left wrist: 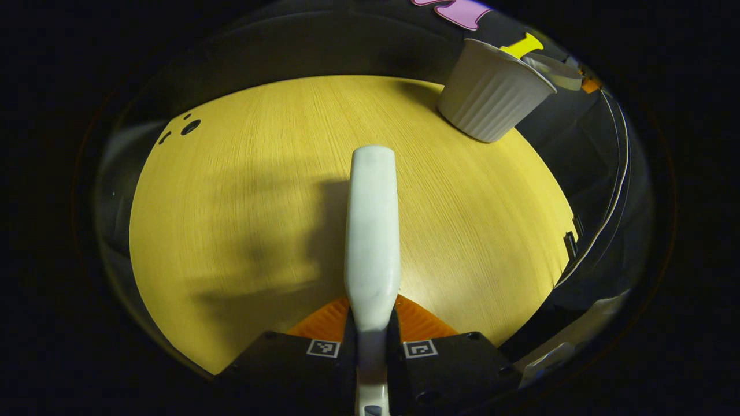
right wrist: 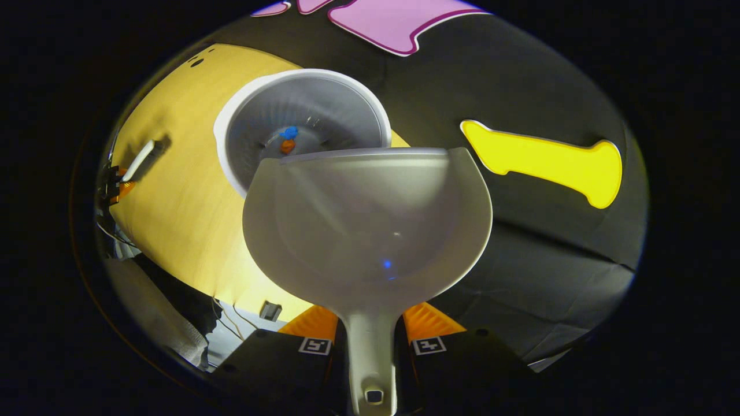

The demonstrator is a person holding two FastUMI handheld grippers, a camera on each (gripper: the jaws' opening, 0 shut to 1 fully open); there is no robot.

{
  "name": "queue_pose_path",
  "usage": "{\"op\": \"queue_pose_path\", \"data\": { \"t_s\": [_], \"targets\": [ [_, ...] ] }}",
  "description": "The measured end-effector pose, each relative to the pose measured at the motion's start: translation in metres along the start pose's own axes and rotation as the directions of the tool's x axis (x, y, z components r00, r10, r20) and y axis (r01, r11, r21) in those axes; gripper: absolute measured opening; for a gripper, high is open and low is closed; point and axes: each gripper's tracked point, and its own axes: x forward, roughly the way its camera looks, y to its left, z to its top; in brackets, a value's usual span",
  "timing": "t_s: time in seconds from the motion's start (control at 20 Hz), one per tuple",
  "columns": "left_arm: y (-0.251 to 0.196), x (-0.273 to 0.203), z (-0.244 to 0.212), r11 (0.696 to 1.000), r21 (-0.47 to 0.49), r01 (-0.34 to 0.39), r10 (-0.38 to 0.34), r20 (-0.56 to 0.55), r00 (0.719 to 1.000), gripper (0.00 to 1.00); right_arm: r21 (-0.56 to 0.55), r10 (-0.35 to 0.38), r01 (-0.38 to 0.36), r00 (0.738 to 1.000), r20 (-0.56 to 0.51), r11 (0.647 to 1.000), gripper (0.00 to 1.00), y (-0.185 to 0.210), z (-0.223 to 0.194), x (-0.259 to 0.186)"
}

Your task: Pick up the small broom and dustpan from the desktop, sweep the trash into the dustpan with the broom, and then empty the trash into the garbage bin.

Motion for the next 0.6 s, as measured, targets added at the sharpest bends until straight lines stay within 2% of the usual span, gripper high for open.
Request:
{"op": "queue_pose_path", "data": {
  "t_s": [0.15, 0.25, 0.3, 0.6],
  "targets": [
    [0.002, 0.000, -0.001, 1.000, 0.001, -0.015, 0.015, -0.007, 1.000, 0.25, 0.095, 0.054, -0.060, 0.996, 0.067, 0.994, 0.36, 0.007, 0.001, -0.001],
    [0.003, -0.002, 0.000, 1.000, 0.006, -0.025, 0.025, -0.008, 1.000, 0.25, 0.157, 0.088, -0.111, 0.986, 0.143, 0.981, 0.36, 0.012, 0.002, -0.007],
    [0.003, -0.002, -0.001, 1.000, 0.010, -0.027, 0.027, -0.009, 1.000, 0.25, 0.179, 0.106, -0.140, 0.977, 0.184, 0.974, 0.39, 0.016, 0.002, -0.013],
    [0.003, -0.005, 0.002, 0.999, 0.024, -0.036, 0.037, -0.011, 0.999, 0.25, 0.261, 0.158, -0.287, 0.892, 0.425, 0.922, 0.36, 0.050, -0.005, -0.054]
  ]
}}
